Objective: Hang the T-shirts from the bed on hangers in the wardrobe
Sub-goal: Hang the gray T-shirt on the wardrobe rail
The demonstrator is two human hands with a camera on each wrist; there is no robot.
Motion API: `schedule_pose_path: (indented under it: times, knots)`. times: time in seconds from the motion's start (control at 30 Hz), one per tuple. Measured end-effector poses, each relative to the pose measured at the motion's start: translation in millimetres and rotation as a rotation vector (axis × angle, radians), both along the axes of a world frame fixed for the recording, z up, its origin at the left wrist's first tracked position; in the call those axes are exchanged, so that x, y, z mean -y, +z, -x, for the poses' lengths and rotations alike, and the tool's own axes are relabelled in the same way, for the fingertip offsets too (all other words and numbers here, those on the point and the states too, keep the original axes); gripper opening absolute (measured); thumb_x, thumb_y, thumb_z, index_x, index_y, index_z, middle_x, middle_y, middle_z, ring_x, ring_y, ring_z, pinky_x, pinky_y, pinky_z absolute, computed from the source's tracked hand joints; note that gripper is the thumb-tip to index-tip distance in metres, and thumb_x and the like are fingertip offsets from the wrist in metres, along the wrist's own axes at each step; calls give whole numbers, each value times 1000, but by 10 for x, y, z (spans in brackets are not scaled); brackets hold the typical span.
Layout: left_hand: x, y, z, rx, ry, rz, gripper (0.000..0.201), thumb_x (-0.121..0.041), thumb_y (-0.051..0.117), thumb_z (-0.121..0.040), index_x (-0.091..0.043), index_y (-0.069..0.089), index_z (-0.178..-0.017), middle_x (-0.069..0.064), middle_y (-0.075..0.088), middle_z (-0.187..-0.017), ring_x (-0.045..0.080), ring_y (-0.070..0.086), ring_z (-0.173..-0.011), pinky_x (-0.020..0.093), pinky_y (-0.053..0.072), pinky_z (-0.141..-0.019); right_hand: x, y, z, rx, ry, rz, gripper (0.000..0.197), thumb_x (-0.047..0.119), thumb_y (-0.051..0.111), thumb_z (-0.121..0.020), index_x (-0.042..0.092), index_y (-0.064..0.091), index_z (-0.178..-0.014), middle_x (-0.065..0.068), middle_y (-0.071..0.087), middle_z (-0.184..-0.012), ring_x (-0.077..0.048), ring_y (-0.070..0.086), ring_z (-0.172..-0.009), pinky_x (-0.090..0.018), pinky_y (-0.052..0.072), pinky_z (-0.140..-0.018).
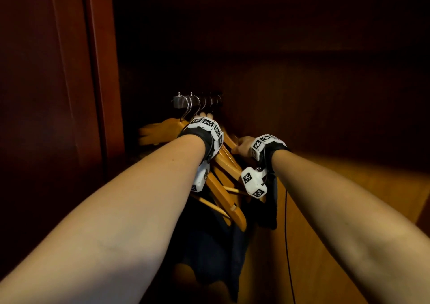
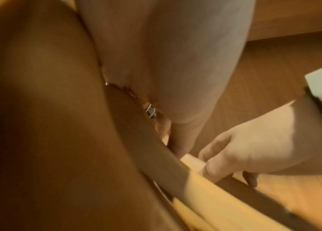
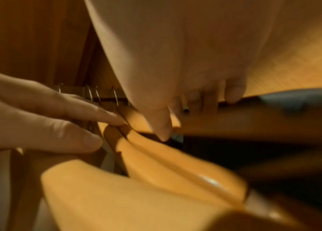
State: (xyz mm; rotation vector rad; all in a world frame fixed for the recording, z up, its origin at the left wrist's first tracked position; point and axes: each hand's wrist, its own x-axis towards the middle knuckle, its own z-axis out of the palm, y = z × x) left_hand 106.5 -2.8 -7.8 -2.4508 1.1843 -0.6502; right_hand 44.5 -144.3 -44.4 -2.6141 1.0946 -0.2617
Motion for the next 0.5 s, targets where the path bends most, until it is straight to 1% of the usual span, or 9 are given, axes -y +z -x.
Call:
schedule_pose_path:
  times: [0.07,0.1,0.17,0.23,0.27,0.3,0.37,0.43,0.5]
  knots:
    - [0,-18,-35,6,10,12,62,-37,53,-99,-18,31,-153,17,5,-164,40,7,-150,54,18,-117,2,11,33,-10,-18,36,56,47,68,-88,16,56,-133,-11,63,-126,-32,61,-113,-45,49,-100]
    - [27,-36,-91,-7,26,32,60,-38,51,-98,-17,33,-152,16,9,-163,38,11,-149,52,20,-117,-6,30,57,-14,-19,64,49,47,68,-88,15,59,-125,-9,65,-118,-31,63,-108,-44,51,-97]
    - [63,-42,-165,-57,39,87,55,-41,48,-97,-18,41,-147,12,24,-156,33,24,-143,46,27,-114,-5,56,92,-3,-24,117,37,40,66,-91,13,62,-115,-9,67,-108,-29,66,-99,-43,54,-93]
    - [90,-53,-218,-91,18,94,51,-41,48,-97,-20,45,-144,11,31,-151,31,30,-140,43,30,-111,-31,70,119,38,-16,144,28,30,65,-91,12,63,-113,-11,68,-108,-29,67,-97,-43,56,-91]
    - [91,-58,-212,-80,22,75,50,-40,49,-97,-16,47,-141,12,31,-152,32,30,-141,44,30,-111,-44,75,122,54,-10,152,28,27,65,-91,12,62,-114,-11,67,-109,-29,66,-97,-43,56,-91]
    - [72,-56,-187,-74,21,67,55,-39,51,-96,-14,44,-145,14,31,-154,34,30,-141,46,31,-111,-61,80,128,66,1,160,30,25,66,-91,11,61,-117,-11,66,-111,-29,66,-99,-43,55,-91]
    - [51,-40,-154,-63,-20,43,49,-37,55,-95,-18,50,-140,16,29,-155,39,29,-142,51,32,-110,-99,109,132,64,8,176,33,27,66,-92,9,59,-119,-11,64,-112,-29,65,-101,-40,55,-89]
    - [21,-20,-109,-40,-31,59,51,-38,54,-95,-19,48,-143,17,21,-158,41,22,-144,54,29,-112,-137,147,134,47,1,202,32,31,64,-95,8,58,-116,-11,61,-107,-28,63,-93,-35,52,-77]
    - [47,-16,-121,-62,-15,85,58,-40,51,-94,-15,43,-146,18,22,-156,40,23,-143,54,30,-111,-173,180,148,30,-7,238,27,32,61,-97,9,56,-109,-9,58,-98,-24,59,-83,-33,48,-69]
